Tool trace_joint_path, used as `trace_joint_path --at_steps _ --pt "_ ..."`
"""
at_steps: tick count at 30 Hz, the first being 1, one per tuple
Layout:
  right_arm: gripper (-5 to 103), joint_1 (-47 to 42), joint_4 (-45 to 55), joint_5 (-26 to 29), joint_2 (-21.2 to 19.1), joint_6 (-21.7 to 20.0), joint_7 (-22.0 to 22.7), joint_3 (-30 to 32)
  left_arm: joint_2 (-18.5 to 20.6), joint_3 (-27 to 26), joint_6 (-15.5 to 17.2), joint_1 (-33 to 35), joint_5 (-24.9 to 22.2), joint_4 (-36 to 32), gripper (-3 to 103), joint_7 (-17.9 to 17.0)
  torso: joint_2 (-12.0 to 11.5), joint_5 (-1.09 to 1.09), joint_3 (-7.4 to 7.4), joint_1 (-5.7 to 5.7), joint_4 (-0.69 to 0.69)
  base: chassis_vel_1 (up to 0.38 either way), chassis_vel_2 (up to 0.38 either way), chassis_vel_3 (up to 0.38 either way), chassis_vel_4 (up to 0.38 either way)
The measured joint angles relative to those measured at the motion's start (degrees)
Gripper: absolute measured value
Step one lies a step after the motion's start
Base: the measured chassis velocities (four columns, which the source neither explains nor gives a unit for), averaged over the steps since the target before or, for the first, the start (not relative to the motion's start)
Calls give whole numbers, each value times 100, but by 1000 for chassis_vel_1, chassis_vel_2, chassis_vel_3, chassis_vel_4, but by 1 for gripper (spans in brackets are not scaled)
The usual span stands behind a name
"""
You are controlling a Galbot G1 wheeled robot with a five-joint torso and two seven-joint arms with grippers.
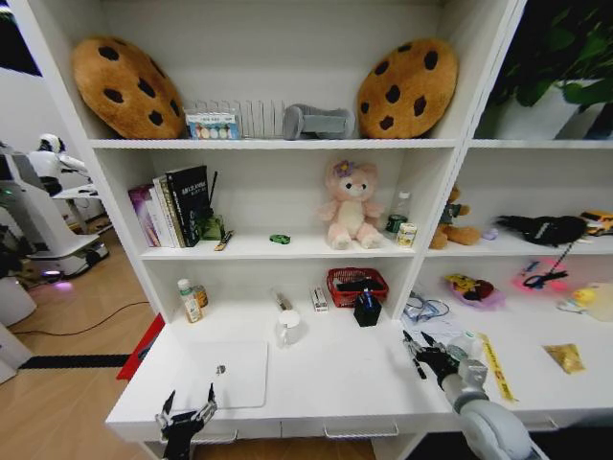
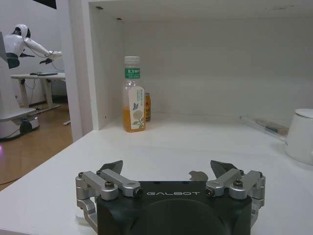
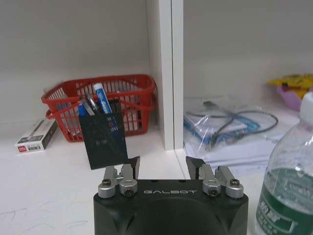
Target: Organize the objects on the table.
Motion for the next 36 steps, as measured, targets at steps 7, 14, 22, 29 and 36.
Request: trace_joint_path --at_steps 7,14,22,29,36 --pt "56 268 -290 389 -121 -185 156 -238 -31 -27 -7 2 -8 -35 98 -1 0 0 0 0 1 0 0 0 0" --pt "56 407 -498 335 -219 -194 178 -328 -85 -12 7 -49 -6 19 98 -9 0 0 0 0 0 0 0 0 0" --pt "56 636 -890 414 -349 -211 22 -460 -74 1 5 -75 -6 76 98 -9 0 0 0 0 -1 0 0 0 0" --pt "56 895 -1158 417 -354 -234 -35 -652 -63 13 13 -84 -4 101 98 -9 0 0 0 0 0 0 0 0 0" --pt "56 1062 -1283 473 -381 -277 -40 -829 -44 -36 19 -81 -17 96 98 -9 0 0 0 0 0 0 0 0 0"
